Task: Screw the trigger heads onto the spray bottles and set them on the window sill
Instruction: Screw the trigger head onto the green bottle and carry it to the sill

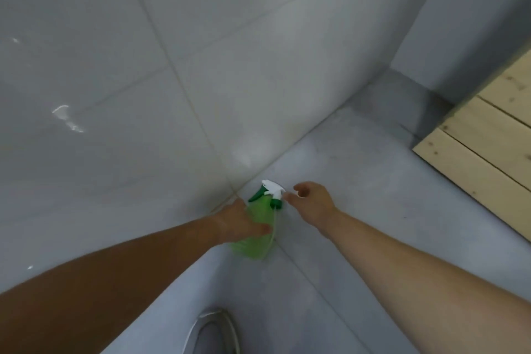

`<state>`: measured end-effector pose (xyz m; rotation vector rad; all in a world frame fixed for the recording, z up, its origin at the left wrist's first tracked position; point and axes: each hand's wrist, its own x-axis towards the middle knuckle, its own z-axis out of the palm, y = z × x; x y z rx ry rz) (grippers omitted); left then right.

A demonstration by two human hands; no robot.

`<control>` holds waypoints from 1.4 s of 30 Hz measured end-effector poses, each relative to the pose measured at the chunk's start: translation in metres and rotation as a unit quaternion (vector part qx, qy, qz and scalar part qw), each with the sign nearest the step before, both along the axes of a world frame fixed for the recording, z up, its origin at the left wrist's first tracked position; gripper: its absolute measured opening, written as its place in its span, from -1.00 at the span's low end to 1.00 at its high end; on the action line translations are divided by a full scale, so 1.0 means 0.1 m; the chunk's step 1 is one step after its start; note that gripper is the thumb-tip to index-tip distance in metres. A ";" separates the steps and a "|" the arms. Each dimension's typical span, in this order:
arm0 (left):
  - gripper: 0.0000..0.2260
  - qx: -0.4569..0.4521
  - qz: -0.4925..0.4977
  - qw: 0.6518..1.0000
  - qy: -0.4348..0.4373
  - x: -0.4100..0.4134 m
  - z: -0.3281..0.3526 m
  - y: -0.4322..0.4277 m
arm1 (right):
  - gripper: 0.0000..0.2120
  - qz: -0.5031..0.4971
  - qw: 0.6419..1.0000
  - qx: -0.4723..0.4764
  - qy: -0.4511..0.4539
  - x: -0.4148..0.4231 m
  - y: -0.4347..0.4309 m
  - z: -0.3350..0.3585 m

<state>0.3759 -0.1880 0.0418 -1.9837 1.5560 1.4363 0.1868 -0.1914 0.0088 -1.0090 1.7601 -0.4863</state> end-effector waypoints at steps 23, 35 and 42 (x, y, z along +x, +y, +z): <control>-0.19 -0.011 0.005 0.987 0.161 0.07 0.17 0.22 | -0.76 -0.114 0.982 0.010 -0.149 -0.29 -0.02 0.42; -0.21 -0.199 -0.195 0.954 0.112 -0.72 2.22 0.82 | -0.87 -0.131 0.960 -0.182 -0.168 -1.52 1.08 2.96; -0.23 -0.251 -0.227 0.936 0.103 -0.92 2.86 1.28 | -0.91 -0.221 0.905 -0.327 -0.157 -1.85 1.84 3.92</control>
